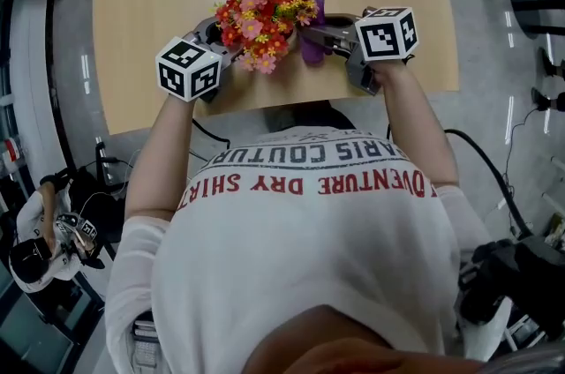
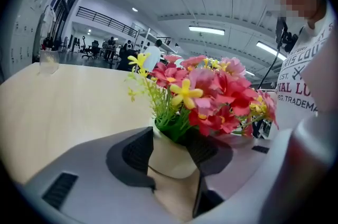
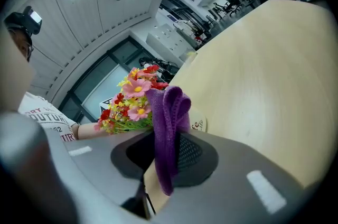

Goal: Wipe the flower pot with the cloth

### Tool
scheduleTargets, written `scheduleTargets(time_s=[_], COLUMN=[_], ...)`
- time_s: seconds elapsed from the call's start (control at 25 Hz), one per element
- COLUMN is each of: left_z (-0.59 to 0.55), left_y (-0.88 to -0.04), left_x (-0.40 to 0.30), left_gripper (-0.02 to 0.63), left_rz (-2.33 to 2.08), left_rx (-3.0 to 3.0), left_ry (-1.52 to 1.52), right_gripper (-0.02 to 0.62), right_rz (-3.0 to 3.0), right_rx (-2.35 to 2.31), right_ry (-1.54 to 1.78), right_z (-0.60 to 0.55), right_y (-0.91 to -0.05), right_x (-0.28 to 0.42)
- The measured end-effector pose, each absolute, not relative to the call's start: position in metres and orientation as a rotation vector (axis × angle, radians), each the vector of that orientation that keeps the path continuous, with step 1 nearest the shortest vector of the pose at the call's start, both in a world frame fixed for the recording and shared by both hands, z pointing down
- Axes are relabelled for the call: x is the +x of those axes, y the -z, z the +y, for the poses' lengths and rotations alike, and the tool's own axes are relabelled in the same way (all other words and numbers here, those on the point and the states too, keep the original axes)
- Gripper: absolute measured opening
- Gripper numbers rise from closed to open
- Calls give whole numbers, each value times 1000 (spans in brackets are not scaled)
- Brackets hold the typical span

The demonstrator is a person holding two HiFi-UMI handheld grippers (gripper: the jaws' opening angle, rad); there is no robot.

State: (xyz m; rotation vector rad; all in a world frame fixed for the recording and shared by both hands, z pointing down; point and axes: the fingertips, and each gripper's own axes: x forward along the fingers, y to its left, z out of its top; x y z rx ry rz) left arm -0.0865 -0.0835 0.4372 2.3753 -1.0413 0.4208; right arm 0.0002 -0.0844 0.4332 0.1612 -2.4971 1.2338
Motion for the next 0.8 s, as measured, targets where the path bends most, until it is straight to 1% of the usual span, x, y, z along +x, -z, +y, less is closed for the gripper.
scheduleTargets(time_s=[0.24,0.44,0.6,0.8], left_z=[-82,-68,-70,-78], left_y=[-436,-434,-433,-436], left_x=[-85,-84,-83,-72], left_gripper=[193,193,193,193], left_rz=[-1045,-1088,-1099,-1089], left_rx=[2373,2359,2348,2351], left_ry=[-410,-395,-360,-364], right_gripper=[63,63,63,63], right_rz=[-2545,-2567,-2556,-2495], right_rx=[245,291,284,348], right_ry=[-1279,-1304,-1345,-1331], right_z=[-99,-106,-111,-126], right_y=[-420,-414,-419,-444], right_x=[14,10,2,10])
